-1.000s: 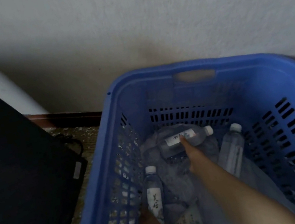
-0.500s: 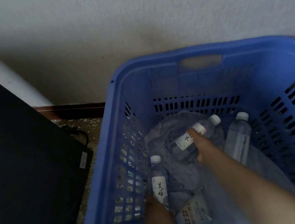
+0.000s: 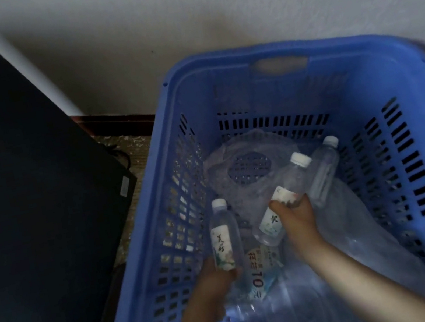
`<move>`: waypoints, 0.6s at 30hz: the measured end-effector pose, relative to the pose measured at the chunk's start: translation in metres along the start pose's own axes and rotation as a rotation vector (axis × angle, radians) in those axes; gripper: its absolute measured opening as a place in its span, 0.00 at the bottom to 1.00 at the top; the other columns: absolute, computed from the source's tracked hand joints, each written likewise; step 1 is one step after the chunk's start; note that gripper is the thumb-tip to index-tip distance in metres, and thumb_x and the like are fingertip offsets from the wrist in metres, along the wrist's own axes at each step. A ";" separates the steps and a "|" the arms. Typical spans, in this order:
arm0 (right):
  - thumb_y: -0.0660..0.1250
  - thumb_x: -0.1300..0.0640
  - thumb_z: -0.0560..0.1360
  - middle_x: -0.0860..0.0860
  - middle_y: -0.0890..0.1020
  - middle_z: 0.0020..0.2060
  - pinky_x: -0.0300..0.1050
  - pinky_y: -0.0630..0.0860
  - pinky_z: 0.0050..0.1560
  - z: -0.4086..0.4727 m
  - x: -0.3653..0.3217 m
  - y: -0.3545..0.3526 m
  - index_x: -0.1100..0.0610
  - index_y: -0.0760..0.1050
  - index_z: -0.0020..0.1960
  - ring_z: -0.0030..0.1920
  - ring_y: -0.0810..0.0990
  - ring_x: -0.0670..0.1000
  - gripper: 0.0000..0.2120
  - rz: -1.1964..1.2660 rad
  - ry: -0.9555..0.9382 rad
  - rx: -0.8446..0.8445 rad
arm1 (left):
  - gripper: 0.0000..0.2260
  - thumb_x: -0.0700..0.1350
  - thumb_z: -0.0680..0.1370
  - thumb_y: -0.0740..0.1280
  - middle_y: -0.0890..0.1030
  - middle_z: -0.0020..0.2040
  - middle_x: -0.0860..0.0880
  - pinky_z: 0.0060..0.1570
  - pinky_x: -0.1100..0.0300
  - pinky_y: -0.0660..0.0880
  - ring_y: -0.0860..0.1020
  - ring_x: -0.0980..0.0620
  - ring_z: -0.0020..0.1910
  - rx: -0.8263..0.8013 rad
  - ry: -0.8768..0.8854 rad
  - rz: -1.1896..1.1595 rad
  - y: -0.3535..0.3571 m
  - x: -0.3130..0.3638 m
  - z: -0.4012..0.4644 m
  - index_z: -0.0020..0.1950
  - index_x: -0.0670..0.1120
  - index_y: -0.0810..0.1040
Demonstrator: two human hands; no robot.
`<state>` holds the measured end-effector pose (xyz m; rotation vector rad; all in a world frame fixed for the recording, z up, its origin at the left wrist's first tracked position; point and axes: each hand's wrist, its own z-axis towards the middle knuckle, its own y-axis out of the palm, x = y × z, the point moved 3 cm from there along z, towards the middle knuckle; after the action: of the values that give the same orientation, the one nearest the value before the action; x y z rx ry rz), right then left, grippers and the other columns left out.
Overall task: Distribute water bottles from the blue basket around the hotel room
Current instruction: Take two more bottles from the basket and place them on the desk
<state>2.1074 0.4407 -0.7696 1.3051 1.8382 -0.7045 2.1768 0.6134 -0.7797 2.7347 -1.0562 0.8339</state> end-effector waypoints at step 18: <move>0.73 0.62 0.68 0.45 0.82 0.38 0.36 0.75 0.38 -0.240 -0.292 -0.055 0.49 0.74 0.51 0.39 0.81 0.43 0.16 -0.241 -0.120 -0.490 | 0.30 0.38 0.60 0.75 0.81 0.47 0.38 0.44 0.48 0.78 0.81 0.42 0.43 -0.320 0.364 0.022 -0.007 0.200 -0.339 0.61 0.39 0.71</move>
<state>2.0471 0.4580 -0.3932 0.7198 1.9281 -0.4035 2.1489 0.5924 -0.3876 2.2076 -1.0375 1.0161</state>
